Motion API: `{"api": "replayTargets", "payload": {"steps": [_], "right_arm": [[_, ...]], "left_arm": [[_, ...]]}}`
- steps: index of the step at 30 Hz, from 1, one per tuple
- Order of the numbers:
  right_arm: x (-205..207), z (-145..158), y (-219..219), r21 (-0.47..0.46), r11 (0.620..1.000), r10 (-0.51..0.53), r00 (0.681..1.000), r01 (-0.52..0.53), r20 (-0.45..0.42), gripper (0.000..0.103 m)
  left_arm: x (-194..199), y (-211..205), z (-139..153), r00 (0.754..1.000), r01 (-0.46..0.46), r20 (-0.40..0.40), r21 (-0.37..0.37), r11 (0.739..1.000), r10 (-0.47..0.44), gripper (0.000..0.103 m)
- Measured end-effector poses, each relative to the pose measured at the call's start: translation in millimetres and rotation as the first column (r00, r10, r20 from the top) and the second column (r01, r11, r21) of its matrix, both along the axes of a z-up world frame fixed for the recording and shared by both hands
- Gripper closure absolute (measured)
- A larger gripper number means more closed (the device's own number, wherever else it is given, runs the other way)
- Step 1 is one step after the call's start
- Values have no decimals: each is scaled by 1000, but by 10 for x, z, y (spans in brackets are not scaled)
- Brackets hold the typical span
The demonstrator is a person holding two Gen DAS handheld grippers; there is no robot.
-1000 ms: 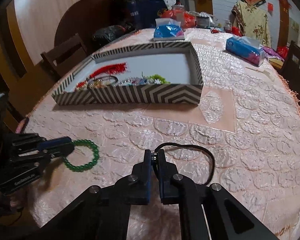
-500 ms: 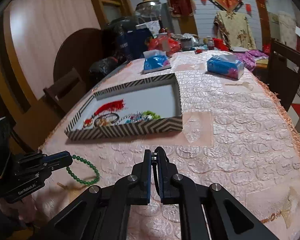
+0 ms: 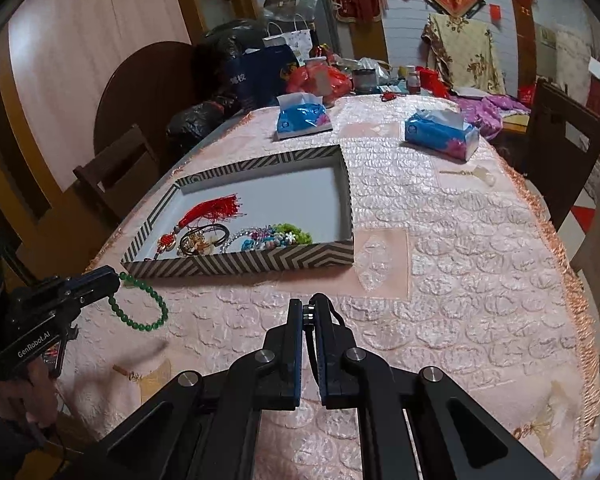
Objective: Organize jewelry
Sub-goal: 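Carry the green bracelet and black hair tie over the tray with both tools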
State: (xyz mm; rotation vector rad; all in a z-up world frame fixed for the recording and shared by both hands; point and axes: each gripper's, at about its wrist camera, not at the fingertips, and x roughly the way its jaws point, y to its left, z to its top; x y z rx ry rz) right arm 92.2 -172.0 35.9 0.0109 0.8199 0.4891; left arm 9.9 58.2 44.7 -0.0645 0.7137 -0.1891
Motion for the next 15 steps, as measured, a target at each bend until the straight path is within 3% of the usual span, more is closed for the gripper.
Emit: {"api": "replayTargets", "payload": {"steps": [15], "right_arm": [[496, 241, 185, 47, 999, 15, 1000, -14, -11, 98]], "left_arm": [[660, 431, 314, 993, -112, 32, -21, 993, 113, 97]]}}
